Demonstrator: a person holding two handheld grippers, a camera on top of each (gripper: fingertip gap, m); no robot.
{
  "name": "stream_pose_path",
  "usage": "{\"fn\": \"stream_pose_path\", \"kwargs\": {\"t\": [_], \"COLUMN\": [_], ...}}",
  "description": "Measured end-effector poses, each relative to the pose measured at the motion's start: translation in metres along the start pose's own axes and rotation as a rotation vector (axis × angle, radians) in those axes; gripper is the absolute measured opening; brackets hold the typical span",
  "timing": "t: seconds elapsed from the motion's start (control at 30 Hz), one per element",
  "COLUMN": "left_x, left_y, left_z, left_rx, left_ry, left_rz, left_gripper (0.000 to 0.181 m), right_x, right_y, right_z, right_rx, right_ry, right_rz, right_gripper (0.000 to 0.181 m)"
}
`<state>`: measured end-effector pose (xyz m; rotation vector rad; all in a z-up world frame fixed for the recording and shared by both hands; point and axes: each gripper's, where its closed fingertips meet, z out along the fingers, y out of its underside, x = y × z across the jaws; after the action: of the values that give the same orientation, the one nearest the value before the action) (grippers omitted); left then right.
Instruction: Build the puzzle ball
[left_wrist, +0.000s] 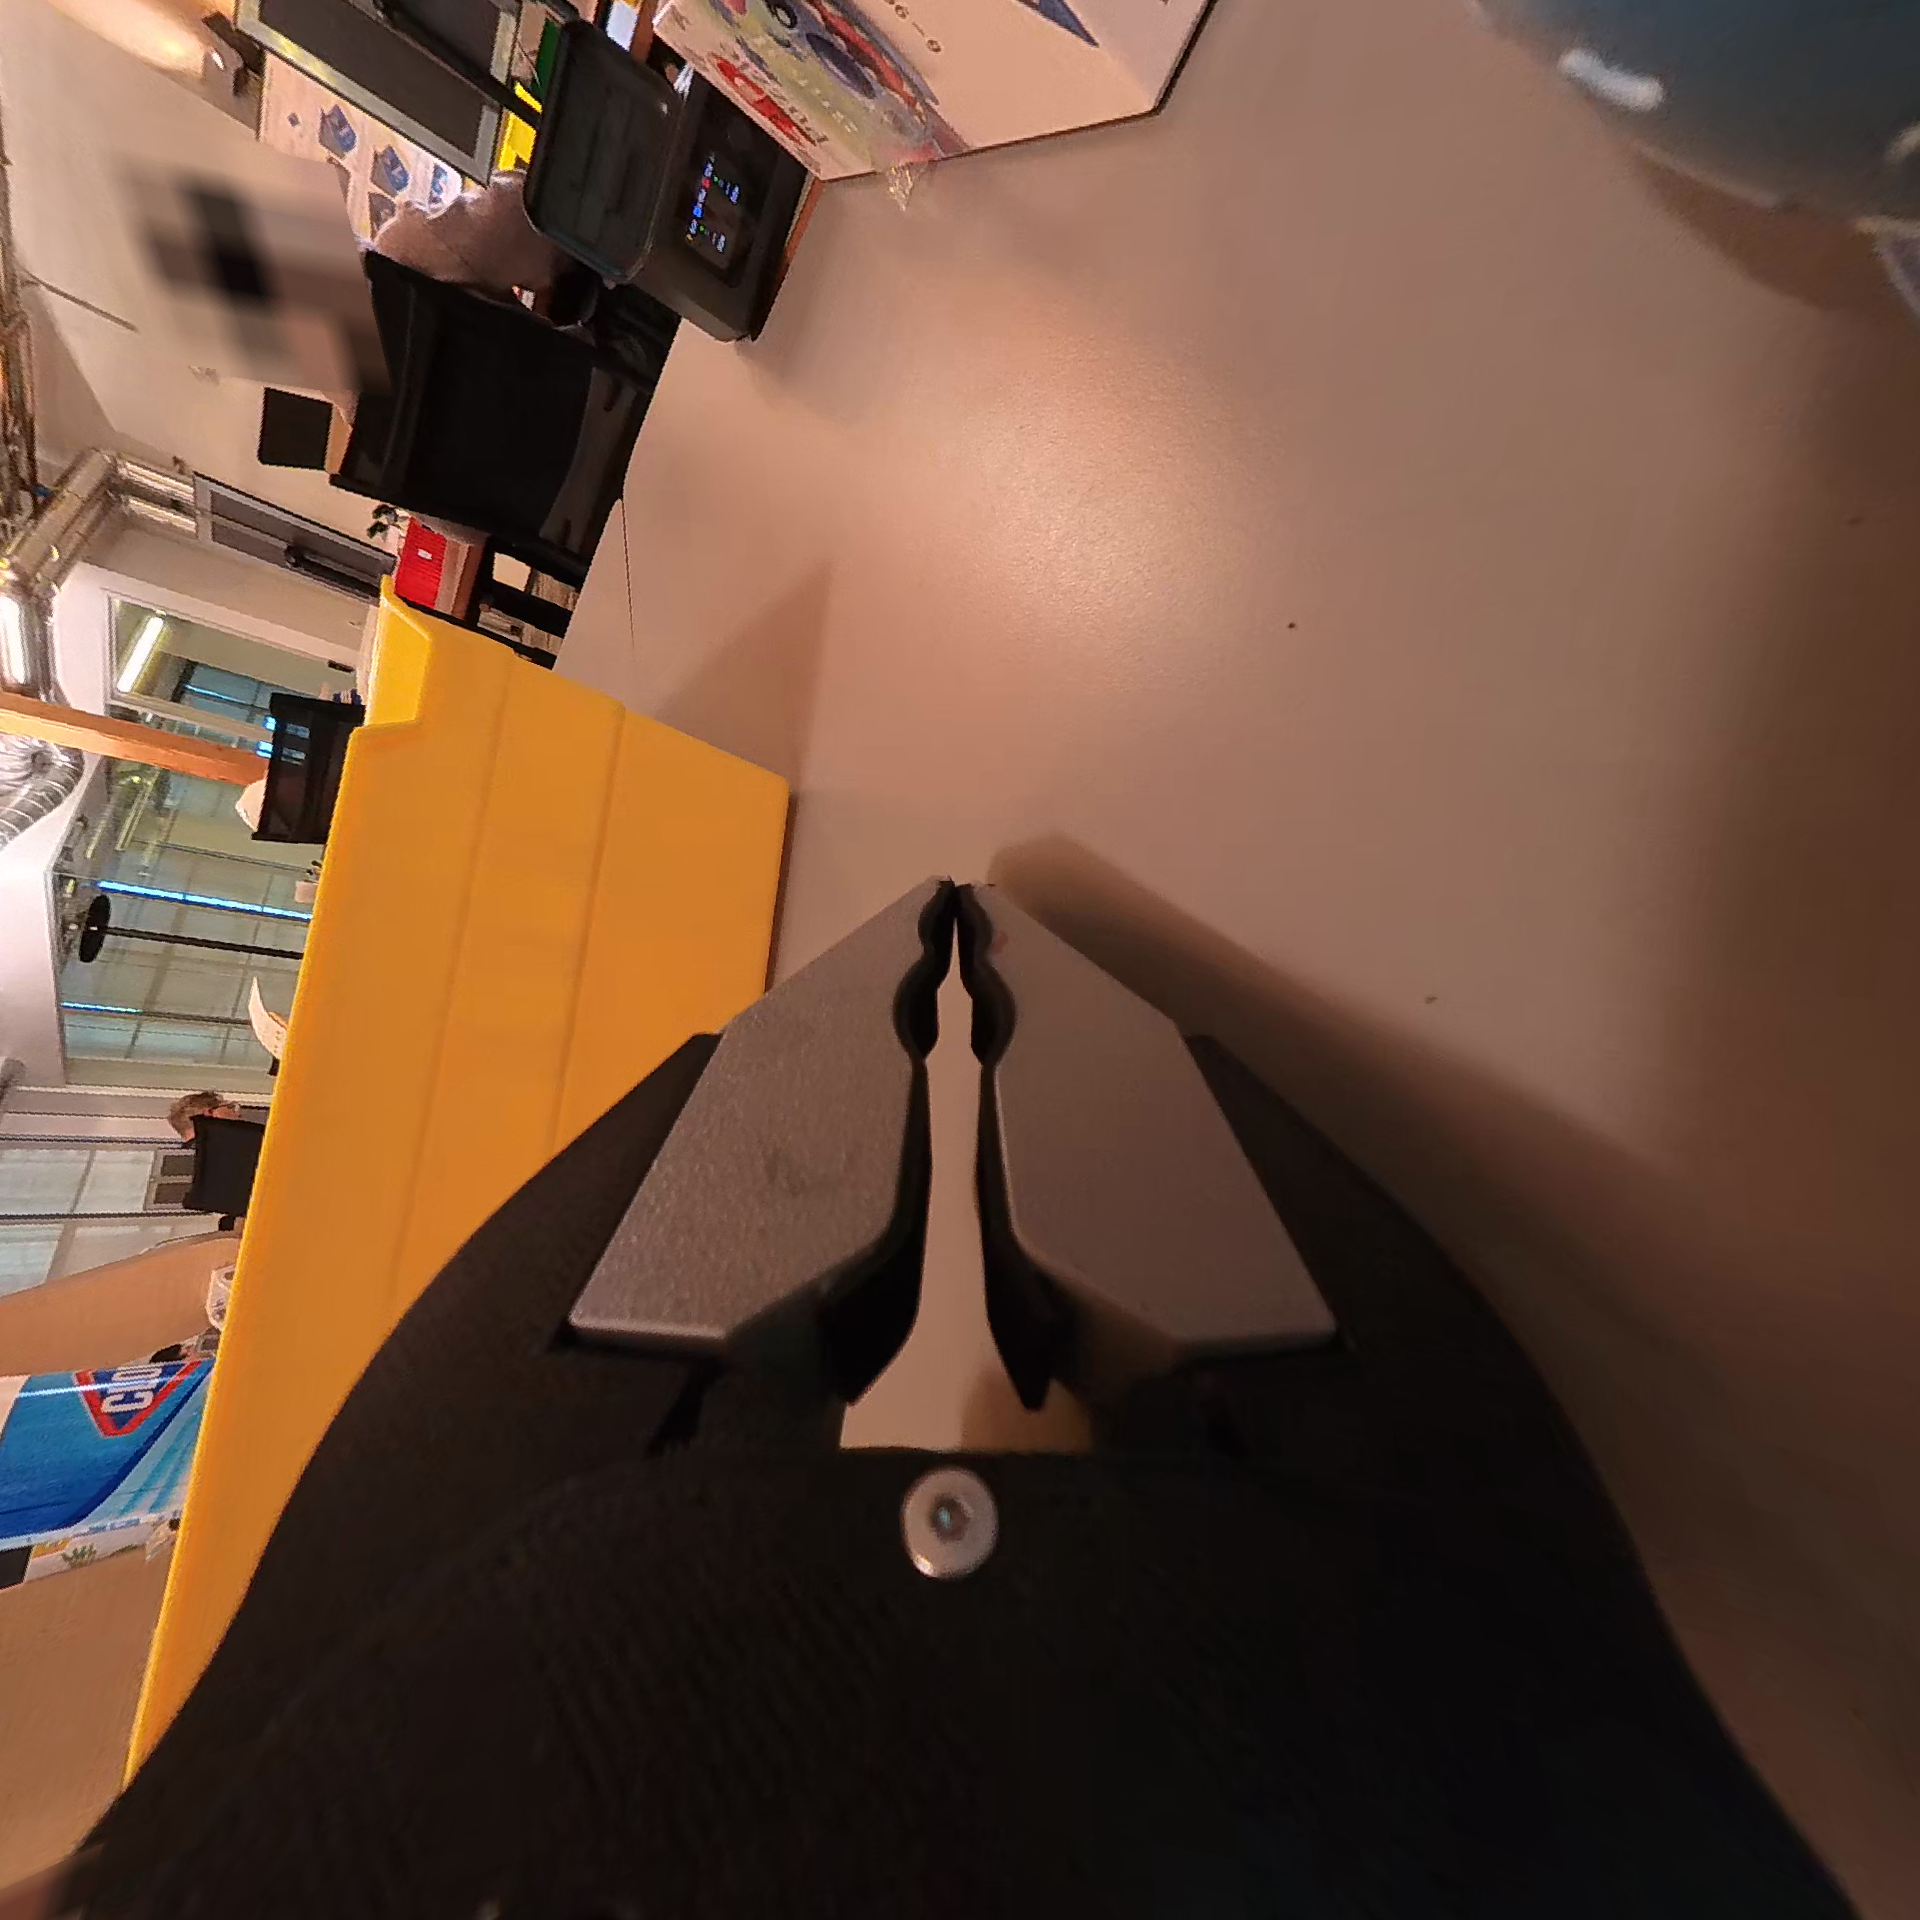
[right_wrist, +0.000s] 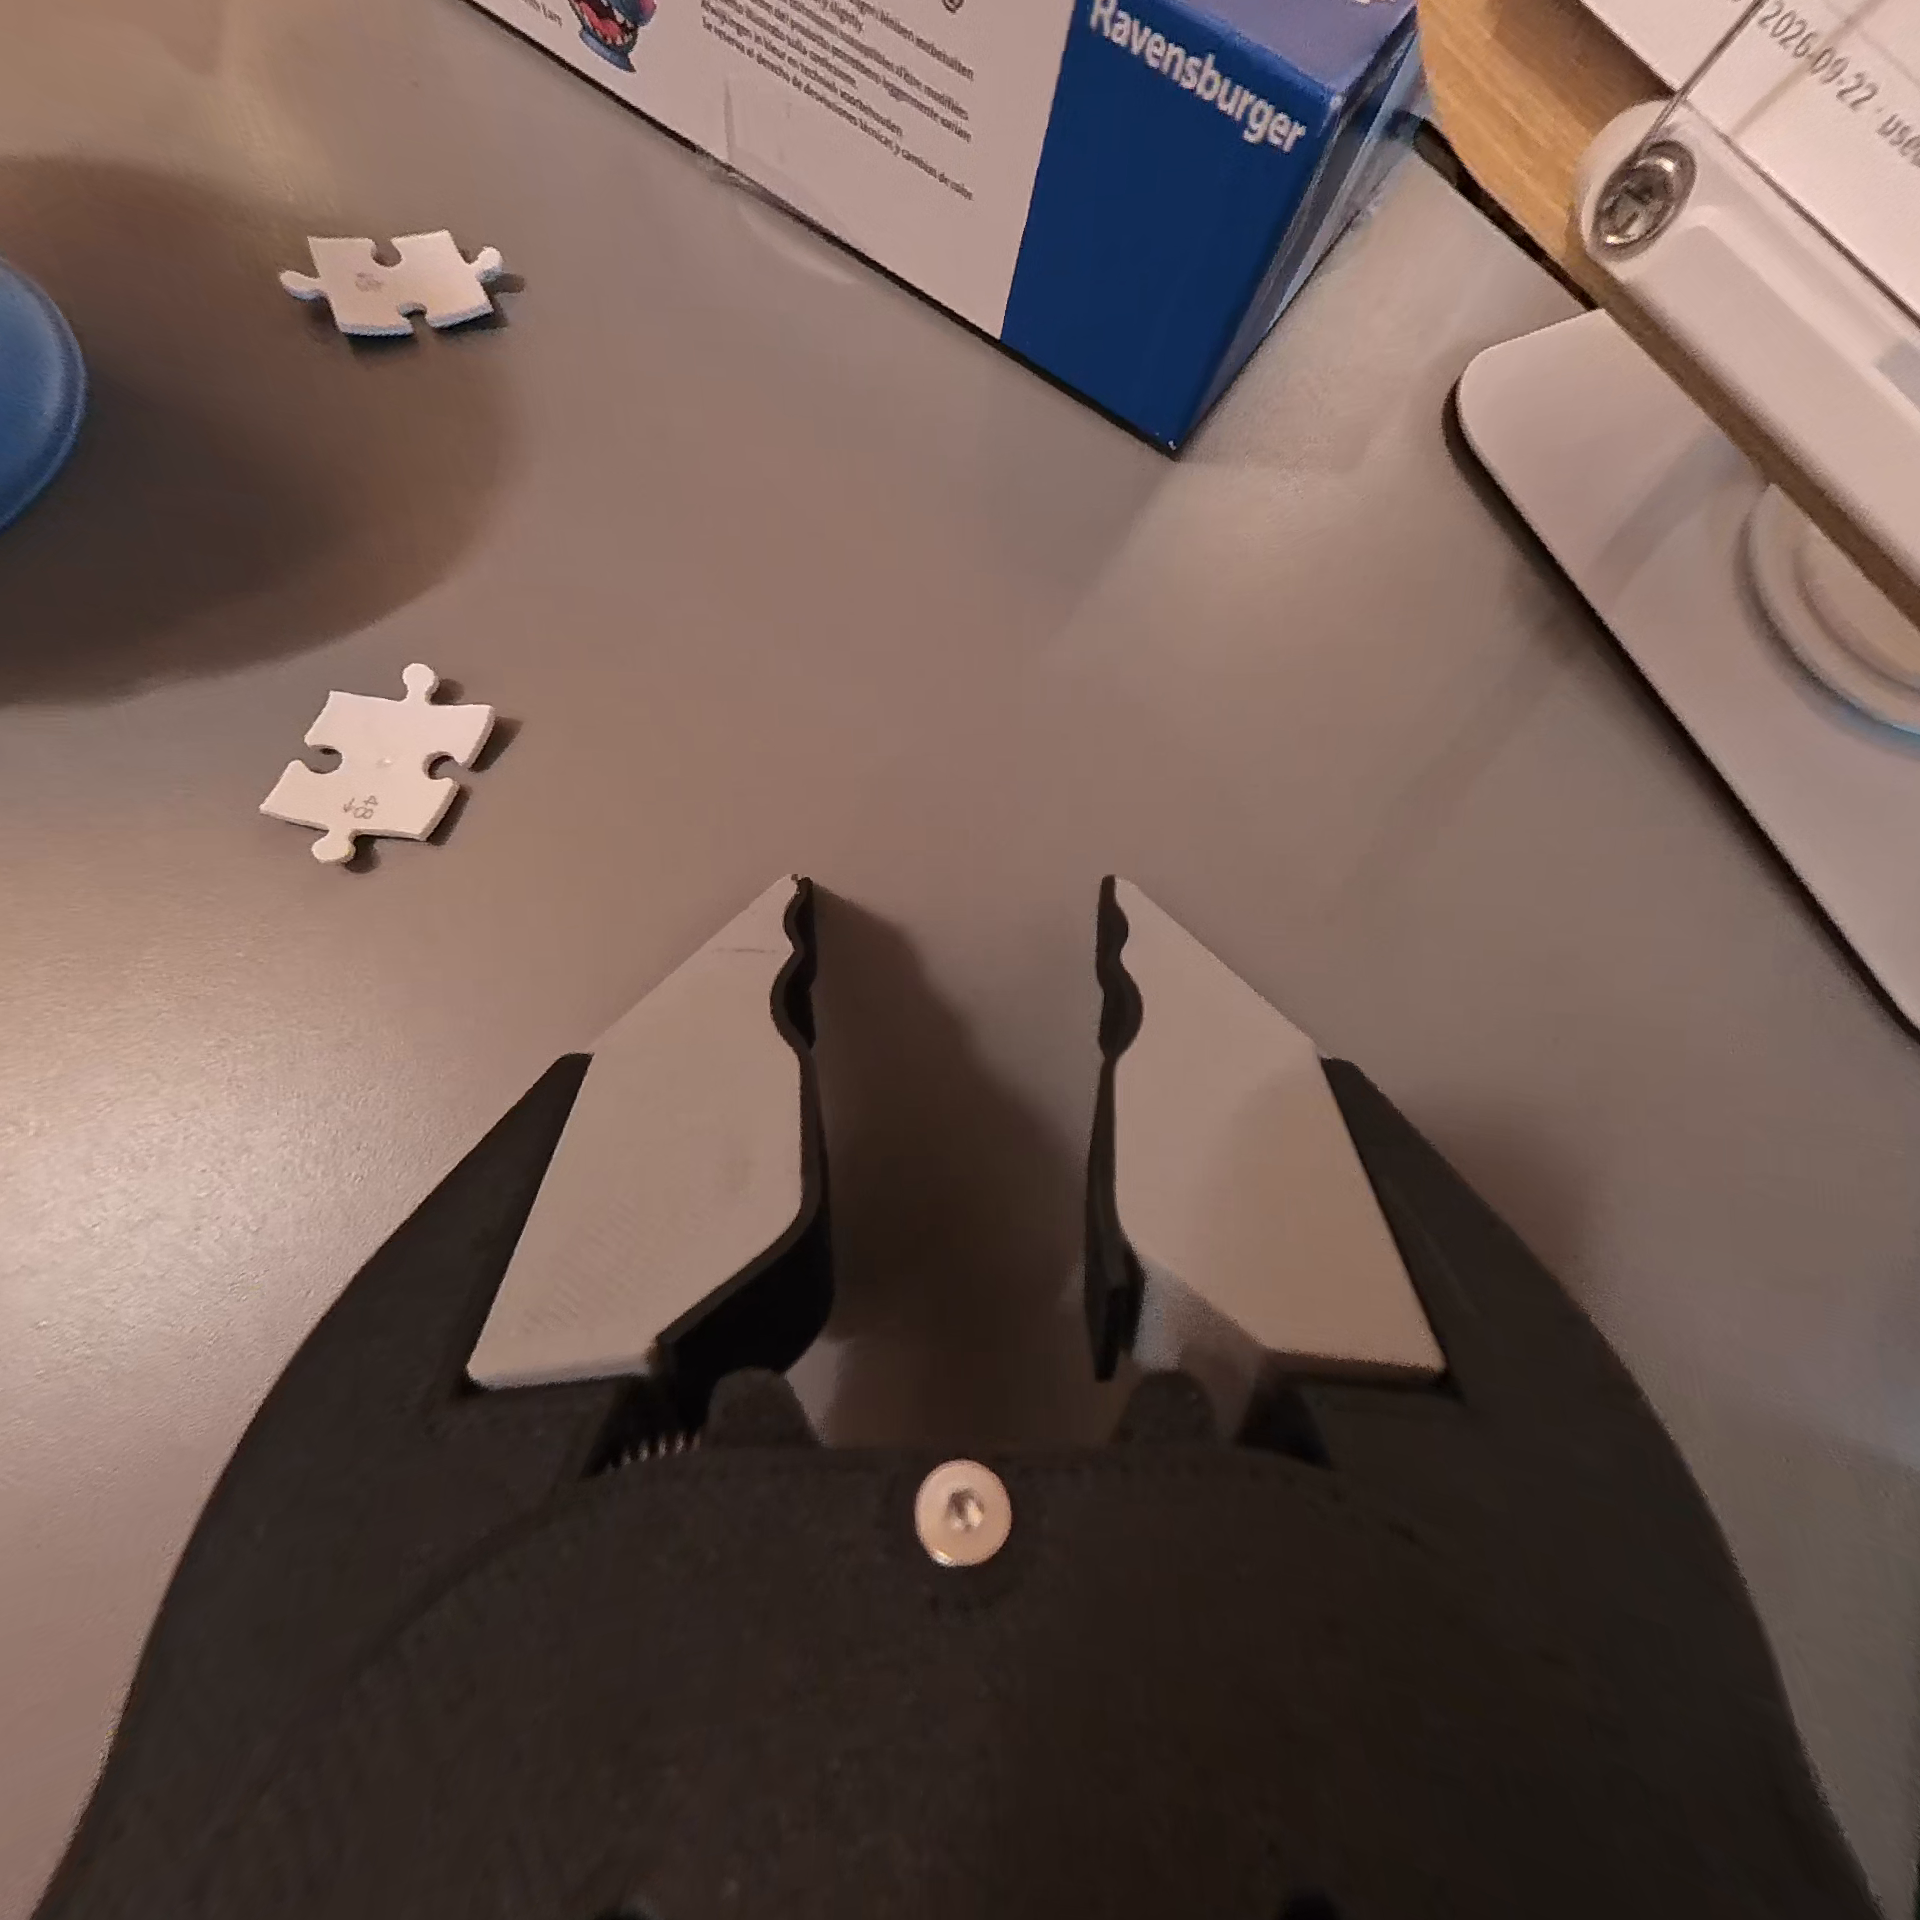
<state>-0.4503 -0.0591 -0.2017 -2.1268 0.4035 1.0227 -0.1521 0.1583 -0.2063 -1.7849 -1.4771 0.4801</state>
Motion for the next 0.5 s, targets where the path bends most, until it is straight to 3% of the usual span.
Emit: {"fn": "stream_pose_path", "kwargs": {"t": [0.5], "left_x": [-0.023], "left_y": [-0.009], "left_z": [-0.012], "left_rx": [0.101], "left_ry": [-0.081], "left_rz": [-0.131], "left_gripper": [0.000], "right_x": [-0.017], "right_y": [-0.027], "right_z": [-0.012], "right_rx": [0.148], "right_ry": [-0.020], "right_rz": [-0.009], "right_gripper": [0.067]}}
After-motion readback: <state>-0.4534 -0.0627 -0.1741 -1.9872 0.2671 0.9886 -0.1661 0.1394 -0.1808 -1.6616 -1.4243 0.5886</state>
